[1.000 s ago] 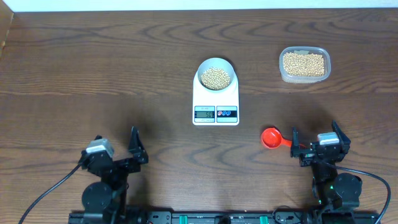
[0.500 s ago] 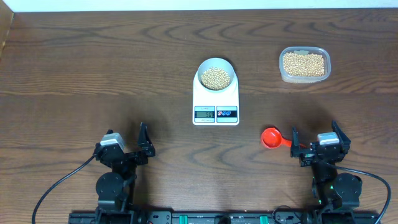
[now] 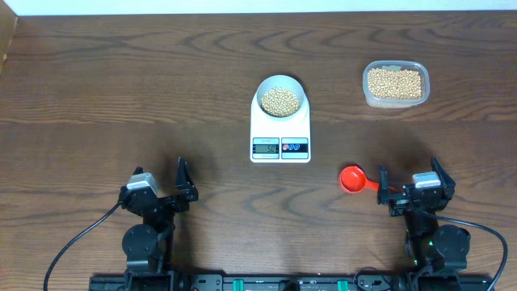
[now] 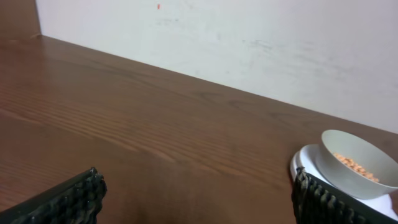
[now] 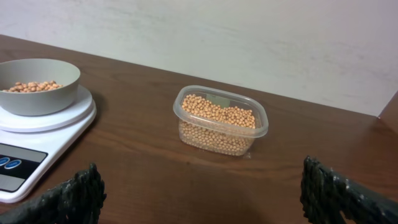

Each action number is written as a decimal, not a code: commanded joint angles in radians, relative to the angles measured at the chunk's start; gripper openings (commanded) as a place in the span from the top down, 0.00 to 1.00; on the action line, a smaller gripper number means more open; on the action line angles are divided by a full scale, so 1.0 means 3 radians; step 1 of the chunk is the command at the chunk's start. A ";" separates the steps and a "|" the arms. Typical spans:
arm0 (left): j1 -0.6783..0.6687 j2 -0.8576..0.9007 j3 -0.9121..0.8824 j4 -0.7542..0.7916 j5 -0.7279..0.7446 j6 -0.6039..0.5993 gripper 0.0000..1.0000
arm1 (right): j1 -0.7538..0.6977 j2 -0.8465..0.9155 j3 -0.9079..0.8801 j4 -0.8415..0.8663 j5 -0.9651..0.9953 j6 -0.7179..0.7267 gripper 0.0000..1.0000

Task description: Scoop item into bowl and weigh 50g on scale

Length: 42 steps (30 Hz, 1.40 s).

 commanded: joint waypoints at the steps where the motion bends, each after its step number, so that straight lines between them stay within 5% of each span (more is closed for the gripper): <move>1: 0.0023 -0.0019 -0.0081 -0.0099 0.0098 0.0235 0.02 | 0.0014 -0.0019 -0.0014 0.0000 -0.0020 0.0003 0.01; 42: 0.0023 -0.0010 -0.0081 -0.0092 0.0064 0.0383 0.02 | 0.0014 -0.0019 -0.0014 0.0000 -0.0020 0.0003 0.01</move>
